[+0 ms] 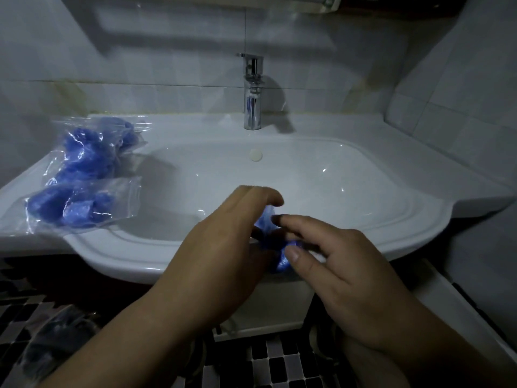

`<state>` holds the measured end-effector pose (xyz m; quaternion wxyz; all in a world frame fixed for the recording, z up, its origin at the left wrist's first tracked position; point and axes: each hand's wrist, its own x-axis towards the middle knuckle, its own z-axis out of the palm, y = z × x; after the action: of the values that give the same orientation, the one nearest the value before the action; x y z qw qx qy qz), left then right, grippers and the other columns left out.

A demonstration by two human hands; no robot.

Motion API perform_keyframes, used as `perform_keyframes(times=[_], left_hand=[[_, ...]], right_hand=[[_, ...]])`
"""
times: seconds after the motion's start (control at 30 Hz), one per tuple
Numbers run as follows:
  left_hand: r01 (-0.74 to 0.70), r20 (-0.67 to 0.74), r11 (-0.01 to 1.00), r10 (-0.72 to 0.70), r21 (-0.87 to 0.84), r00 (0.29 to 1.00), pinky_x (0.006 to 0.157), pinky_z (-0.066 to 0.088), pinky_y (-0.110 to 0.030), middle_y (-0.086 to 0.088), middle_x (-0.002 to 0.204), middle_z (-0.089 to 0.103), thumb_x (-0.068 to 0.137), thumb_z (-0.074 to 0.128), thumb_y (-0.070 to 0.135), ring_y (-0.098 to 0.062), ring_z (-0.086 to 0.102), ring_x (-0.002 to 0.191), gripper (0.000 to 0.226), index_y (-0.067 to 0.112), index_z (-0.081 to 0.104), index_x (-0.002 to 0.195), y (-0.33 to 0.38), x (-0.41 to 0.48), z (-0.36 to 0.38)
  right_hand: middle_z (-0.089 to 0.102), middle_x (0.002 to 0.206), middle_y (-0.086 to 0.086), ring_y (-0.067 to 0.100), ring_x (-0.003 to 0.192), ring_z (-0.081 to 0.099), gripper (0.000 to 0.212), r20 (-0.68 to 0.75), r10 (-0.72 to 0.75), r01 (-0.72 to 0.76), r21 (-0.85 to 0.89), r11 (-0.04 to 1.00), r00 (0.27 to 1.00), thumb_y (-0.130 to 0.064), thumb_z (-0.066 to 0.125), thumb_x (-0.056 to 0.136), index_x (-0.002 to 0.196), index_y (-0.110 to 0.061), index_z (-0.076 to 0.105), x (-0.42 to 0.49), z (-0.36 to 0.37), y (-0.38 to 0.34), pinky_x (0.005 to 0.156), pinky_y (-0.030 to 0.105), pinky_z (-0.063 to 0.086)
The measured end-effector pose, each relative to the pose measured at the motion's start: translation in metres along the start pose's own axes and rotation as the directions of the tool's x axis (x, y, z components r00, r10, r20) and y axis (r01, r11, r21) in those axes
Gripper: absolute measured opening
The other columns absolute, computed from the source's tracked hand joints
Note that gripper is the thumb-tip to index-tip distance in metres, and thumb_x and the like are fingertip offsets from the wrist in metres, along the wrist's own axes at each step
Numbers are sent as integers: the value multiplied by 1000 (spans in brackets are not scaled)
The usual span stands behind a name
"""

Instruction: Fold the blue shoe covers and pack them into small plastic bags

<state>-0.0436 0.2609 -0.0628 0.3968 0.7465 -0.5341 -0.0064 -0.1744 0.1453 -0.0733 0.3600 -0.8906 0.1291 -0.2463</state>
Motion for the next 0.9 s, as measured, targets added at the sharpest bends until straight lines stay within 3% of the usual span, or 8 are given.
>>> perform_keyframes(times=[0.2,0.27,0.37,0.53,0.67,0.77,0.87,0.9], left_hand=[[42,60,995,-47,87,997,71,44,-13,18,90,70,77,77,30,1,61,84,18,35,70,93,-4,2,-5],[41,61,992,-48,116,997,73,47,-20,16,89,72,77,76,36,-2,64,83,10,36,75,87,-5,3,-4],[15,69,995,-22,100,997,74,52,-30,16,90,73,73,64,42,-4,66,81,19,34,77,84,-9,4,-3],[-103,160,987,83,125,984,70,45,-19,19,96,61,81,58,40,-2,57,85,22,34,77,88,-14,2,-7],[-126,230,992,122,3,966,71,49,-35,9,82,64,91,47,41,-8,62,80,33,21,71,81,-12,2,-13],[-21,211,997,37,-80,977,64,49,-39,5,70,64,91,44,53,-12,62,67,41,23,68,76,-11,3,-15],[81,92,994,-74,-78,993,69,52,-30,18,75,71,87,62,42,0,65,72,7,35,65,86,-7,6,-6],[113,60,991,-109,-65,992,69,51,-27,20,74,71,84,69,34,1,65,72,8,36,62,87,-7,7,-3]], right_hand=[[61,111,-21,0,106,60,34,4,-96,95,-175,980,995,-25,79,70,102,-32,70,2,-14,5,86,16,49],[60,106,-22,2,104,59,26,23,-107,110,-246,963,994,-29,75,71,98,-31,72,4,-17,8,84,18,49],[58,93,-19,5,96,56,16,20,-102,103,-291,951,995,-35,65,78,91,-31,73,5,-17,9,77,17,45],[58,81,-14,10,84,57,15,35,-83,89,-223,971,996,-35,56,87,81,-28,68,5,-17,7,67,17,41],[61,69,-7,10,67,57,14,-46,0,-6,-125,992,999,-26,63,89,76,-23,67,6,-13,5,56,14,39],[62,66,-6,10,61,59,10,-126,63,-72,-70,995,990,-16,67,85,79,-25,67,9,-9,3,55,17,45],[59,63,-5,10,57,56,14,-157,85,-106,-129,986,984,-18,68,83,81,-29,60,10,-4,1,54,22,48],[58,62,-5,10,57,55,16,-166,77,-106,-170,980,983,-20,69,83,78,-30,57,10,-2,1,53,22,47]])
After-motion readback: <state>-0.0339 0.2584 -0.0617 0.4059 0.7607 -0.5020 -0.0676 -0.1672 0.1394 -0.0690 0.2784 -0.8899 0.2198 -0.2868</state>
